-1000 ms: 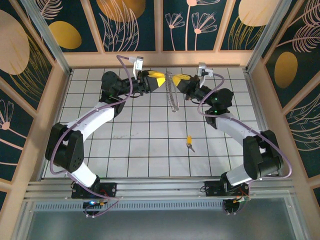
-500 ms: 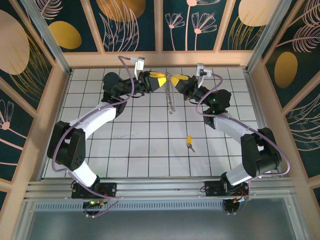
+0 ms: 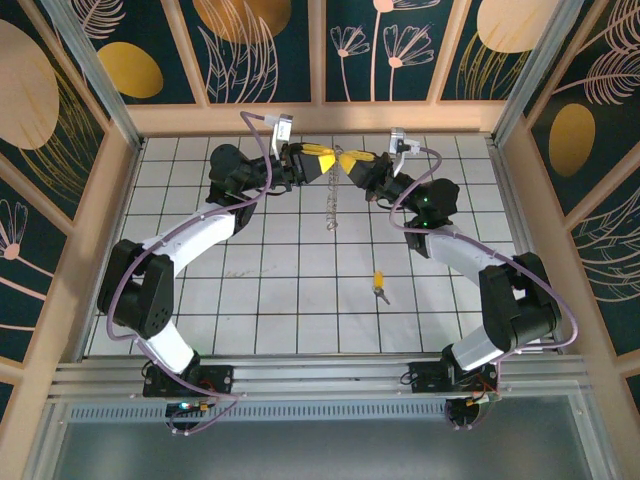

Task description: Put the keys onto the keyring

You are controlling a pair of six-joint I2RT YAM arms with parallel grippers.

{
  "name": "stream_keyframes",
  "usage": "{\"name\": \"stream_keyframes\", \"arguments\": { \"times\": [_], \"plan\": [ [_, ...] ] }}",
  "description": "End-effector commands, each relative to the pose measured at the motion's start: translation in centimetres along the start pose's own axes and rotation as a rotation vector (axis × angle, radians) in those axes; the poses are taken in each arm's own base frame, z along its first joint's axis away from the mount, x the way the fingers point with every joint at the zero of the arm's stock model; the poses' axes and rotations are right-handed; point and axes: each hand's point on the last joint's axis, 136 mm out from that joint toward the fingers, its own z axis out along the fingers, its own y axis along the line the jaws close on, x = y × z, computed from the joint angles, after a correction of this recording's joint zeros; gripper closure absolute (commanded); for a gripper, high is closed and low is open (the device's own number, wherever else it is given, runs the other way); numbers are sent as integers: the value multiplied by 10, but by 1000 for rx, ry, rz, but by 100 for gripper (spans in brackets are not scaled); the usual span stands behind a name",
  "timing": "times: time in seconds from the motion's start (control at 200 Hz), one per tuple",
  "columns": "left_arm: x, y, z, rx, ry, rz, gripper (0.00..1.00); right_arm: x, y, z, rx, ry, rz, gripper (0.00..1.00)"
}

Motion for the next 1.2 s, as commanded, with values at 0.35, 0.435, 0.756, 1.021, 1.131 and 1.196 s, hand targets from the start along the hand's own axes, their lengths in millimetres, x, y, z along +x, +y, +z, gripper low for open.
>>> {"name": "stream_keyframes", "arguments": {
  "times": [0.35,0.435,0.756,1.021,1.131,1.196],
  "plan": [
    [-10,-13,7,46,-12,50,82,-10,13,7,-46,-27,-39,100],
    [-10,-13,7,45,-10,49,85,-9,13,7,-46,-25,-38,100],
    [-5,-10,8,39,1,41,88,-8,12,8,-43,-19,-34,100],
    [-2,-7,9,30,12,39,86,-7,11,8,-40,-15,-33,100],
    [0,-6,9,28,17,38,91,-6,11,8,-38,-13,-32,100],
    [1,-6,9,26,19,39,94,-7,11,8,-35,-12,-34,100]
  ]
}}
